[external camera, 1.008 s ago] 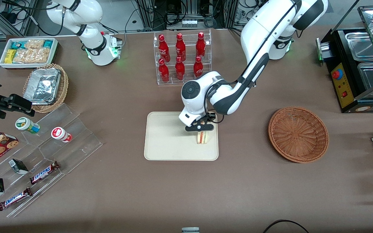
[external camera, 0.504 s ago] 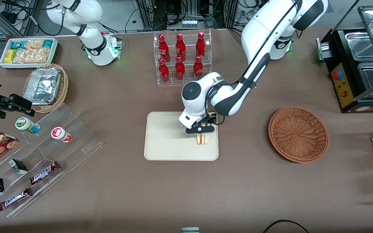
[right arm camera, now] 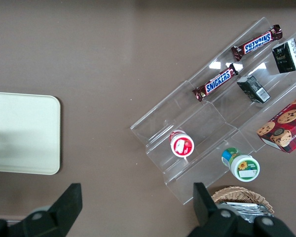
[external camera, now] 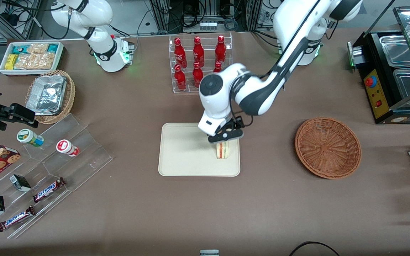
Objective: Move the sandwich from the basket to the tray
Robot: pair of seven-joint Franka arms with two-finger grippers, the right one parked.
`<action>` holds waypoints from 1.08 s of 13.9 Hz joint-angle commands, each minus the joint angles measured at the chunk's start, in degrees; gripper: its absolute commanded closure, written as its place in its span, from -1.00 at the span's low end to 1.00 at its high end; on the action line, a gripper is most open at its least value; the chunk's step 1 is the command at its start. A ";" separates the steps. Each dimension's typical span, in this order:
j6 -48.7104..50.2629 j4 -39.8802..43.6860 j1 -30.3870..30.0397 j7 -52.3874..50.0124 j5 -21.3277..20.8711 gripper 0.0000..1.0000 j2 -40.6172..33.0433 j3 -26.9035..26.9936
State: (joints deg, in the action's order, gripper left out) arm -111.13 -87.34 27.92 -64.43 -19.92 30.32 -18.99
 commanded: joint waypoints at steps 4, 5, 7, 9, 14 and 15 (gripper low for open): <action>10.21 -1.43 -7.15 1.57 4.79 -1.00 -13.86 0.35; 12.32 -1.43 -9.09 5.50 6.19 -1.00 -16.23 0.35; 16.98 -1.25 -13.92 12.45 10.41 -1.00 -20.63 0.35; 19.27 -1.34 -17.44 17.03 11.91 -1.00 -23.97 0.44; 25.78 -1.60 -24.91 28.89 15.43 -1.00 -29.25 0.79; 26.40 -1.78 -25.10 31.09 16.13 -1.00 -30.13 2.88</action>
State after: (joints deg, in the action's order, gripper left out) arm -85.88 -87.40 4.52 -37.65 -5.88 2.93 -17.59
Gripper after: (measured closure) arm 0.000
